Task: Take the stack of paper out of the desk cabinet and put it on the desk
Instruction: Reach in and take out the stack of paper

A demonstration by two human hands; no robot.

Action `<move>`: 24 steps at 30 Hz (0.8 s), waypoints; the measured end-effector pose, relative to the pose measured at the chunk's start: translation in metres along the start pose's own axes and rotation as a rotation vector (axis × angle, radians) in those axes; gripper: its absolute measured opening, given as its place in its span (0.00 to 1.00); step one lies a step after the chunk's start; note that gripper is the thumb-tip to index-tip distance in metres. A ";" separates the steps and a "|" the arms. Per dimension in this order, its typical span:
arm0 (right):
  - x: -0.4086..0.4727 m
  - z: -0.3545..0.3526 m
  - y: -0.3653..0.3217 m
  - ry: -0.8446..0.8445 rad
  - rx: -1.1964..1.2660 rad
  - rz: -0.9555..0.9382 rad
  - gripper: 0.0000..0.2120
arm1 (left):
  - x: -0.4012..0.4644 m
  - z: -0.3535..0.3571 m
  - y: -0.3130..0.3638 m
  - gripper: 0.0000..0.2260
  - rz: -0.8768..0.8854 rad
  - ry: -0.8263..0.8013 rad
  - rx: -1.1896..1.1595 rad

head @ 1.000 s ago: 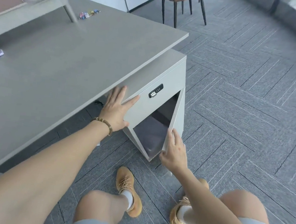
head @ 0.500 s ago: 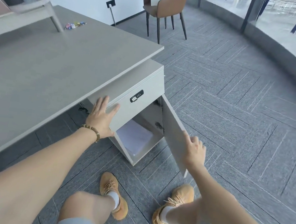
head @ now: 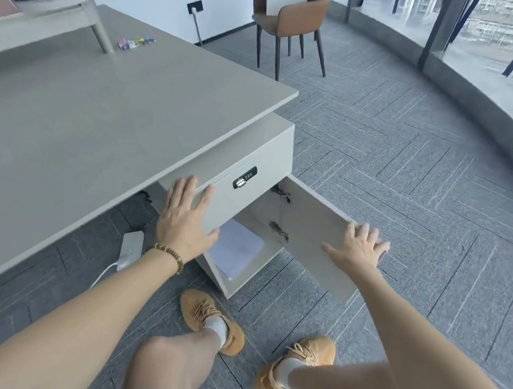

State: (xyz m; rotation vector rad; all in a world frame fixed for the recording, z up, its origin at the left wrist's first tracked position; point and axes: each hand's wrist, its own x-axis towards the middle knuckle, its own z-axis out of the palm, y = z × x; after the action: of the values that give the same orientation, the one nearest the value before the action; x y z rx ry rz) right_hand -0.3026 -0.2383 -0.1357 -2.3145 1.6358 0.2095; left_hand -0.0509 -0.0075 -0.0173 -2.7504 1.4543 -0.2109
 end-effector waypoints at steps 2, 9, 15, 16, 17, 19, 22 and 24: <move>0.010 -0.004 0.001 0.002 -0.026 0.007 0.50 | 0.001 0.004 0.001 0.40 -0.008 0.043 -0.008; 0.039 -0.006 0.008 0.021 -0.070 -0.008 0.52 | 0.008 0.026 -0.006 0.36 -0.008 0.152 -0.009; 0.042 0.000 -0.017 0.032 -0.046 -0.109 0.50 | 0.008 0.026 0.008 0.36 -0.047 0.139 0.010; 0.041 0.004 -0.024 0.045 -0.030 -0.156 0.49 | 0.007 0.025 0.013 0.36 -0.063 0.130 0.022; 0.039 0.007 -0.031 0.051 -0.010 -0.202 0.48 | 0.005 0.024 0.021 0.34 -0.086 0.128 0.023; 0.033 0.016 -0.048 0.030 0.025 -0.271 0.47 | -0.001 0.030 0.041 0.31 -0.115 0.160 -0.049; 0.026 0.036 -0.071 -0.048 0.066 -0.323 0.45 | -0.015 0.069 0.074 0.27 -0.039 0.158 -0.239; 0.027 0.051 -0.082 -0.105 0.101 -0.348 0.41 | -0.019 0.107 0.087 0.26 -0.071 0.018 -0.370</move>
State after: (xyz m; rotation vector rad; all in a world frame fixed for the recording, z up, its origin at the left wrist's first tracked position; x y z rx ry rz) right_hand -0.2138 -0.2205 -0.1790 -2.4169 1.1445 0.1631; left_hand -0.1186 -0.0455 -0.1325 -3.0956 1.5393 0.0385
